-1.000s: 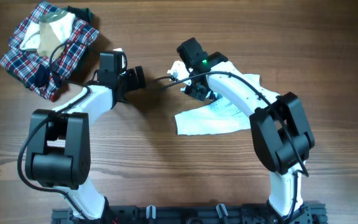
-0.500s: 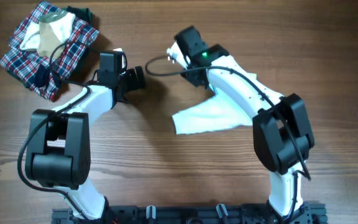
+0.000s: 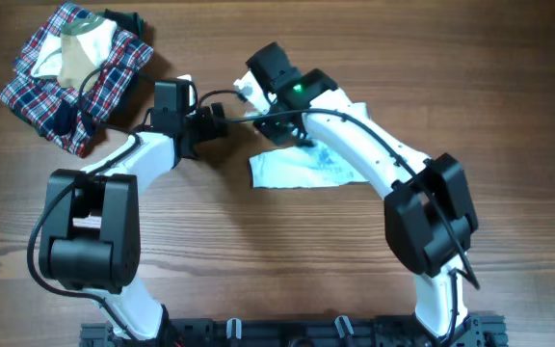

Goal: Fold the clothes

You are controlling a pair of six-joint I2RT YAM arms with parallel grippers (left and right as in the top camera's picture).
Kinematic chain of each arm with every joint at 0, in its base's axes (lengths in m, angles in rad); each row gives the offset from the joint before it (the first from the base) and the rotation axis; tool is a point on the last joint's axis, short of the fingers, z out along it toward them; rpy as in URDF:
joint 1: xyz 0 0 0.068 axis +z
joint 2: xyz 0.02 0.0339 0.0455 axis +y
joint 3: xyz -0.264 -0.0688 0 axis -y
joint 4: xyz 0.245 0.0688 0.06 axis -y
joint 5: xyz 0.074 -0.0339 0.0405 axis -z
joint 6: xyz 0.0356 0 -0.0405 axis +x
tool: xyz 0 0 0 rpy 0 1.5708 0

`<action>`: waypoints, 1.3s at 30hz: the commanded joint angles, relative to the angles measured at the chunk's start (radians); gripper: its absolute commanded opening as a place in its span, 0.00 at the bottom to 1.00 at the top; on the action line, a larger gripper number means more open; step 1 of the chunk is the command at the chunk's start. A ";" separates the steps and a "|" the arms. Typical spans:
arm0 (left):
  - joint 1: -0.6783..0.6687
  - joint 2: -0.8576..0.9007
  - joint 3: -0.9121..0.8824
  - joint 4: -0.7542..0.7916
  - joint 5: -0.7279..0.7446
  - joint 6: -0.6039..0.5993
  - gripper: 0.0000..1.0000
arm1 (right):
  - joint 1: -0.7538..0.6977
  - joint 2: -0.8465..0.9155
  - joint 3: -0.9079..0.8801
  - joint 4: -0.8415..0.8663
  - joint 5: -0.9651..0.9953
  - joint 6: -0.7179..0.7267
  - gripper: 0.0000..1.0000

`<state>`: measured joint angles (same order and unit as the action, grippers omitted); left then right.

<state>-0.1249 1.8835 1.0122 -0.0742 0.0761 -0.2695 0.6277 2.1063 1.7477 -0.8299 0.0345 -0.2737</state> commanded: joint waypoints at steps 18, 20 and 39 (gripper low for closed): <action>0.003 -0.067 0.009 -0.065 0.084 0.022 0.98 | -0.034 -0.002 0.011 -0.014 0.146 0.226 0.74; 0.003 -0.099 0.009 -0.082 0.137 0.030 0.84 | -0.087 -0.002 0.011 -0.019 0.121 0.259 0.42; 0.003 -0.135 0.009 -0.193 0.279 0.031 0.35 | -0.269 0.102 -0.057 0.007 -0.087 0.406 0.04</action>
<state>-0.1249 1.7664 1.0126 -0.2695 0.3359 -0.2455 0.3599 2.1609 1.7039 -0.8284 -0.0334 0.0940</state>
